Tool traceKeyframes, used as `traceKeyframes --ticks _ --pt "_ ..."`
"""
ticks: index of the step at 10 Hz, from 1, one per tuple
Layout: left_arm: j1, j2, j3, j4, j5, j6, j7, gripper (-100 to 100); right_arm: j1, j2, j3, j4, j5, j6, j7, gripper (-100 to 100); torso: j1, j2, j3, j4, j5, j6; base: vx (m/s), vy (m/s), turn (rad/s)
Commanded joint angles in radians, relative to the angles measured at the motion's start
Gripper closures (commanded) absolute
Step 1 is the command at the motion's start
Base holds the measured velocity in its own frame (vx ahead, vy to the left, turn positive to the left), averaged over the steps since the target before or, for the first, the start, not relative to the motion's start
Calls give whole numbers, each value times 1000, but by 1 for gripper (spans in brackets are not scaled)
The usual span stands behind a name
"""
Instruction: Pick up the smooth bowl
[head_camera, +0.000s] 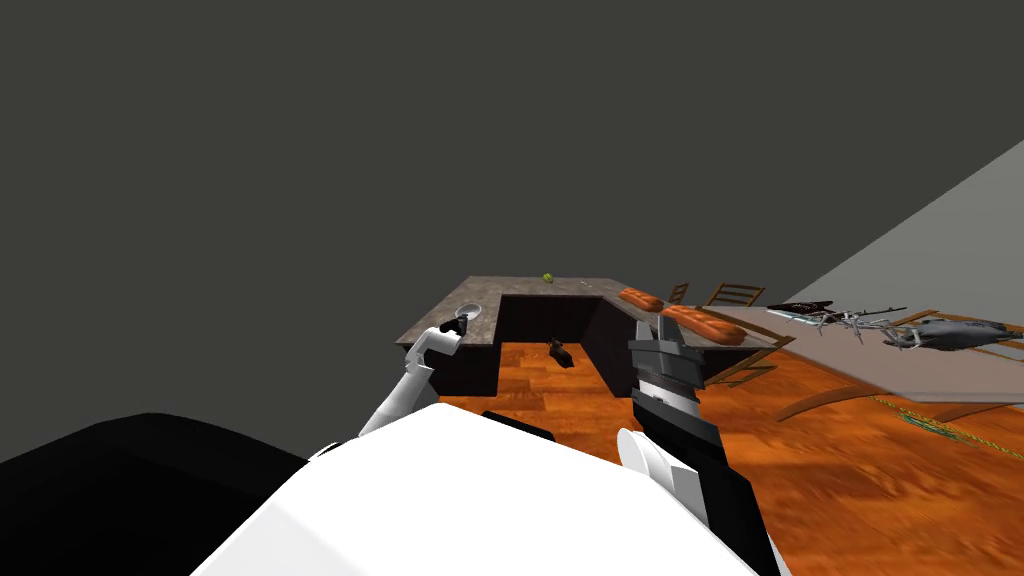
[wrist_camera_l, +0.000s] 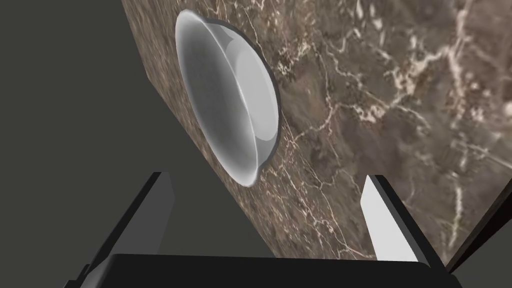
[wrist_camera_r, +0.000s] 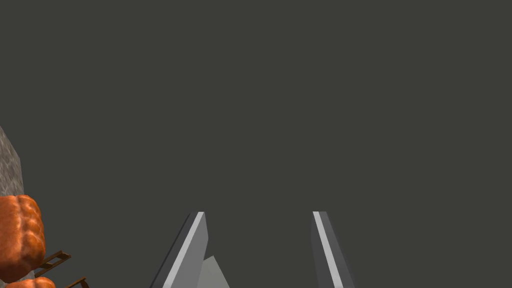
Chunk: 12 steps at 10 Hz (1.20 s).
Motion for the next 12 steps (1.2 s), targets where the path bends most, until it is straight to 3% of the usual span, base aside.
traceKeyframes --ticks 1,2,4,11,12 --pt "-18 1 9 14 1 50 7 -100 0 0 0 0 0 0 0 0 0 0 0 0 0 0 10 0 -44" --pt "-40 4 28 28 5 78 18 -100 0 0 0 0 0 0 0 0 0 0 0 0 0 0 15 2 -68" --pt "-40 4 28 28 5 113 18 -100 0 0 0 0 0 0 0 0 0 0 0 0 0 0 11 2 -24" --pt "-117 8 107 79 23 304 58 -100 0 0 0 0 0 0 0 0 1 -1 0 0 0 0 19 6 -65" --pt "-117 8 107 79 23 320 58 -100 0 0 0 0 0 0 0 0 1 -1 -1 0 0 0 24 10 -39"
